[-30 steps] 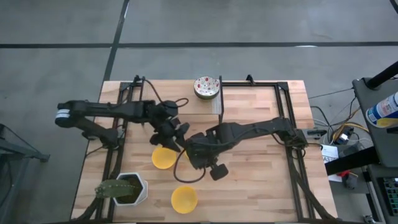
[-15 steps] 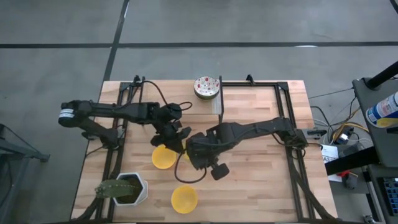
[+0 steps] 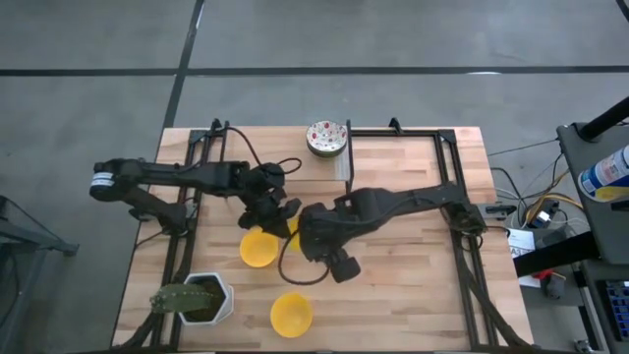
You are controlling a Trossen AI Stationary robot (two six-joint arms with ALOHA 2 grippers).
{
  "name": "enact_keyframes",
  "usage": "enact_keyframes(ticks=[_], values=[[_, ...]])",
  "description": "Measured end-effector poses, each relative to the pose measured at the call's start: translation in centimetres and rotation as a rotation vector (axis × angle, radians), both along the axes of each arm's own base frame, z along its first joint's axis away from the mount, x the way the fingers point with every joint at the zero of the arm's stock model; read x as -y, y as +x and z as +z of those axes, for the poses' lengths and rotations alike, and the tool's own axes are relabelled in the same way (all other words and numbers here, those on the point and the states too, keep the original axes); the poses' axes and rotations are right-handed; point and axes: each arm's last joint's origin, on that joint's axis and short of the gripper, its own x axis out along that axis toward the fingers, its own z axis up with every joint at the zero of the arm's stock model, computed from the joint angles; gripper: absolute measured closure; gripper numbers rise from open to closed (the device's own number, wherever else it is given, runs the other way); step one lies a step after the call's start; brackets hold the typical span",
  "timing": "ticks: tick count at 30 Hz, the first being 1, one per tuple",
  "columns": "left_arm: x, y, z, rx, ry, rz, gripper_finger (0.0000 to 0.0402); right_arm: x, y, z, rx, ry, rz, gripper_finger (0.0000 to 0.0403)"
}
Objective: Pick & Place Mini bowls
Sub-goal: Put the top yellow bowl on the shelf
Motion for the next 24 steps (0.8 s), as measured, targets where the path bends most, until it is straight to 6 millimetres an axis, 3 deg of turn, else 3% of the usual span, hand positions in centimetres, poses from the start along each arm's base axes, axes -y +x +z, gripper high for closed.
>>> enact_keyframes(ticks=[7,15,19,24], values=[[-0.4,-1.7,1.3,0.017,0.07,0.067,0.0401,1.2,-3.2,5.0,0.165,-0.043,-0.15,0.0163],[-2.5,-5.4,2.8,-0.028,0.212,0.254,0.0401,2.3,-6.5,9.8,0.362,0.001,-0.257,0.0163],[-4.9,-7.6,2.8,-0.103,0.293,0.369,0.0401,2.4,-6.9,10.6,0.412,0.004,-0.273,0.0168],[-8.9,-9.7,2.8,-0.14,0.322,0.519,0.0401,2.4,-6.5,10.2,0.403,-0.006,-0.286,0.0168]])
